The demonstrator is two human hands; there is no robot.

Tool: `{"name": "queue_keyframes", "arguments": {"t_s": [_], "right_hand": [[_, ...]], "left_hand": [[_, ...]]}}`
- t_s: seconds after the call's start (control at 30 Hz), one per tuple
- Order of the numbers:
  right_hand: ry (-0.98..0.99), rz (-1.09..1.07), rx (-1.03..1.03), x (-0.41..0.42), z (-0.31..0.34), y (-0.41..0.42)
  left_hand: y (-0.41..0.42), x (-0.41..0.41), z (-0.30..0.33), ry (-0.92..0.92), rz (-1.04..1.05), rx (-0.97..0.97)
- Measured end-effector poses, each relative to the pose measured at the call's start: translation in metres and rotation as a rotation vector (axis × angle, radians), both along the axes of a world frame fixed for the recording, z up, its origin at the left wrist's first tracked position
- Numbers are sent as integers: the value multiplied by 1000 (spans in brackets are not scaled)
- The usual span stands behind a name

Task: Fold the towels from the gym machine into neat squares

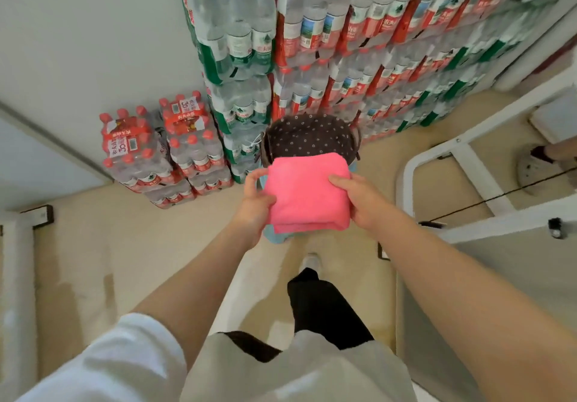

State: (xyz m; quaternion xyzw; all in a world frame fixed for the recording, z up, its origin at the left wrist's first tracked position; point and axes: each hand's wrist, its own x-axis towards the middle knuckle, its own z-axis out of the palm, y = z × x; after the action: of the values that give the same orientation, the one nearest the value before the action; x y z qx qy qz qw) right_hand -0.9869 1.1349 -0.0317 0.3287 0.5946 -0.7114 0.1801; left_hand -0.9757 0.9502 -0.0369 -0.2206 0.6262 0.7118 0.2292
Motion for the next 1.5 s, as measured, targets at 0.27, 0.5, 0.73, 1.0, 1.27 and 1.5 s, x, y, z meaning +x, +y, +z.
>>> {"name": "queue_keyframes", "arguments": {"t_s": [0.27,0.5,0.73,1.0,1.27,1.5], "right_hand": [[-118,384,102,-135,-43,64],[-62,557,427,-215,-168,80],[-72,709,743,-245,-256,67],[42,1362,1202,-229,-281,70],[4,1436,1046,-238,-206,68],[200,1722,967,-235,-83,23]], "left_hand": [[50,-138,-51,71,-213,-230],[66,-208,-170,89,-547,-448],[74,-236,-255,49,-734,-698],[91,-238,-280,221,-1031,-1394],[73,-228,-219,144,-1107,-1200],[20,-159,-76,19,-701,-917]]}}
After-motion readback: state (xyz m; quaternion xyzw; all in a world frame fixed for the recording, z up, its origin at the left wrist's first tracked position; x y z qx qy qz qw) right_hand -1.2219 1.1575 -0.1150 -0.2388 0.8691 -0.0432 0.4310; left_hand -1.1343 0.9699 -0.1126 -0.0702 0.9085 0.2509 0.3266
